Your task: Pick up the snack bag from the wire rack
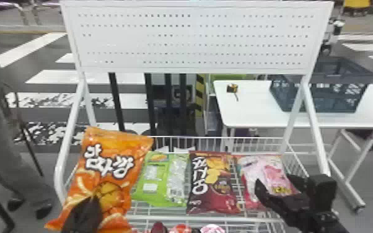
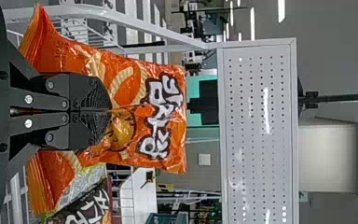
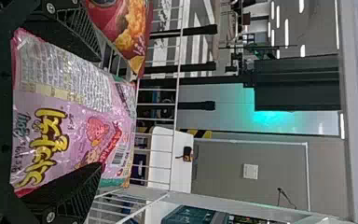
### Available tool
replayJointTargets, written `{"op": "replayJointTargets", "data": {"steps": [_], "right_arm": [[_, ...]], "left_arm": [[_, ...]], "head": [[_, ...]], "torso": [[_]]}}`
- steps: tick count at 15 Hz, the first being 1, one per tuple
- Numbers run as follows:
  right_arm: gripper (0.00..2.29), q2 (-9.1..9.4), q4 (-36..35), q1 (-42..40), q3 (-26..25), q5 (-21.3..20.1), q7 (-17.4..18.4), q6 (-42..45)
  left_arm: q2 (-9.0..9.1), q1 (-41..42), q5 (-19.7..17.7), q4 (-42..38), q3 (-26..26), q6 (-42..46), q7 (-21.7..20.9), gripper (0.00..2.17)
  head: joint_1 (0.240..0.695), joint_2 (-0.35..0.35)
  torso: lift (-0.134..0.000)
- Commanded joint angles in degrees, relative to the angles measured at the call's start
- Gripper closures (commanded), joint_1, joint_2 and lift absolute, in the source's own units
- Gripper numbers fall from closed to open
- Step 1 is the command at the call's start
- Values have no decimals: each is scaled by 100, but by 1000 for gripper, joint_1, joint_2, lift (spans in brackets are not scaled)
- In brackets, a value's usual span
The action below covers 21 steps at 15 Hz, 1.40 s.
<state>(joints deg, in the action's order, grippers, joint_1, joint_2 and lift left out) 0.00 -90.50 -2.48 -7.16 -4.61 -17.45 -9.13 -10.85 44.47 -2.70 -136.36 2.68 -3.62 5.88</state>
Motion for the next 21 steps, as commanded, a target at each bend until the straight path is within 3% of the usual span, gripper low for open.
{"op": "replayJointTargets", "data": {"steps": [1,3,4,5,6,8,15,21], "right_arm": [[174,5,384,327,-75,-198,5,-208],[691,5,376,309,-66,-259,-4,-454],[1062,5,323,301,-75,-259,-4,-594],[1625,5,235,274,-66,-251,5,-770],[2020,5,147,265,-57,-207,14,-893],[2138,5,24,248,-31,-207,40,-1052],[2138,5,-503,-16,4,-154,172,-1052],[2135,5,-2841,-1739,347,602,172,-419]], "left_arm": [[4,-17,7,30,5,-3,1,2020],[4,-52,7,74,5,-3,1,2020],[-4,-78,-2,74,5,-3,1,2020],[-4,-96,-2,83,22,-20,1,2020],[-13,-114,-2,83,31,-20,1,2020],[-22,-122,-2,92,40,-20,1,2020],[-75,-105,-46,100,40,-20,1,2020],[-92,-96,-55,83,75,15,19,2020]], "head": [[499,0],[499,0],[499,0],[499,0],[499,0],[499,0],[499,0],[499,0]], "torso": [[0],[0],[0],[0],[0],[0],[0],[0]]}}
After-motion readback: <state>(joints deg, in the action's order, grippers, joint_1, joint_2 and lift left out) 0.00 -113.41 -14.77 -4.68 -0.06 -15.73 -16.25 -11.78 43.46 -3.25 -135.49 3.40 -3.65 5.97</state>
